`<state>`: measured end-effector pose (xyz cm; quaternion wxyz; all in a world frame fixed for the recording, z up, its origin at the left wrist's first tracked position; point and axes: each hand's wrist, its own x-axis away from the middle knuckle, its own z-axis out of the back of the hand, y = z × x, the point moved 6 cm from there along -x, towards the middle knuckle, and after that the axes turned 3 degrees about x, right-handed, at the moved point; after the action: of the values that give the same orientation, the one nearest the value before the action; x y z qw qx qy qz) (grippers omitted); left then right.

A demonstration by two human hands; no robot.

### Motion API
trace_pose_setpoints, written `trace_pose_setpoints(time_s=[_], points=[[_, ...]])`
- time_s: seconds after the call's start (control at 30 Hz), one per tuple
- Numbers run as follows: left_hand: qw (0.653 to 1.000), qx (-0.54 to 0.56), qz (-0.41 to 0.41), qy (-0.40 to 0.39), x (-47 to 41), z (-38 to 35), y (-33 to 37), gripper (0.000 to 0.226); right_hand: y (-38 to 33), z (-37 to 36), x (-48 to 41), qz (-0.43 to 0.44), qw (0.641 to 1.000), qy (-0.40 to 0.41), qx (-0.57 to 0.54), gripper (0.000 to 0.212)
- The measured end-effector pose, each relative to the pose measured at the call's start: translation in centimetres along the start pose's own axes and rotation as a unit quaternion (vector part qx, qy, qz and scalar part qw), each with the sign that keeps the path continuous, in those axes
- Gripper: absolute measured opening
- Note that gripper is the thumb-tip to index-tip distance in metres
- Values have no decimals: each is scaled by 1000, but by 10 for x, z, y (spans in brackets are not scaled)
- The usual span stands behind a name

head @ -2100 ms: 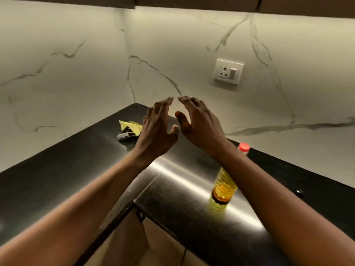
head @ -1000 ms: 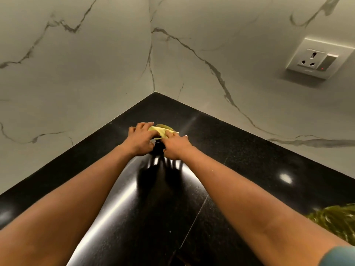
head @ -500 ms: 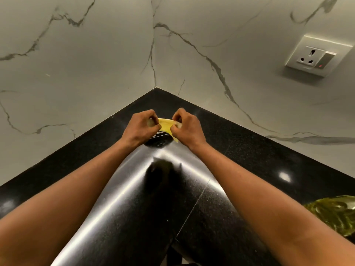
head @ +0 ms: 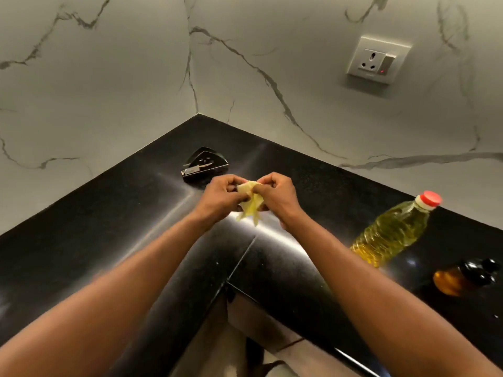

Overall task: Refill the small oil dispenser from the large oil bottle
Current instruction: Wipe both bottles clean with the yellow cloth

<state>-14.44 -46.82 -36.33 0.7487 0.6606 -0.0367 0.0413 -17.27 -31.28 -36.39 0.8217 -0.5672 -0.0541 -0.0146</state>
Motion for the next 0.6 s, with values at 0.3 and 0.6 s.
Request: trace_pose_setpoints(time_s=[0.3,0.6], points=[[999,1,-31,-41,43,-80,11,31,17,72,75,-18,992,58,-108,27],[997,40,-2,-72,92,-158,49,22,43,149,147,13,988,73,-138,38]])
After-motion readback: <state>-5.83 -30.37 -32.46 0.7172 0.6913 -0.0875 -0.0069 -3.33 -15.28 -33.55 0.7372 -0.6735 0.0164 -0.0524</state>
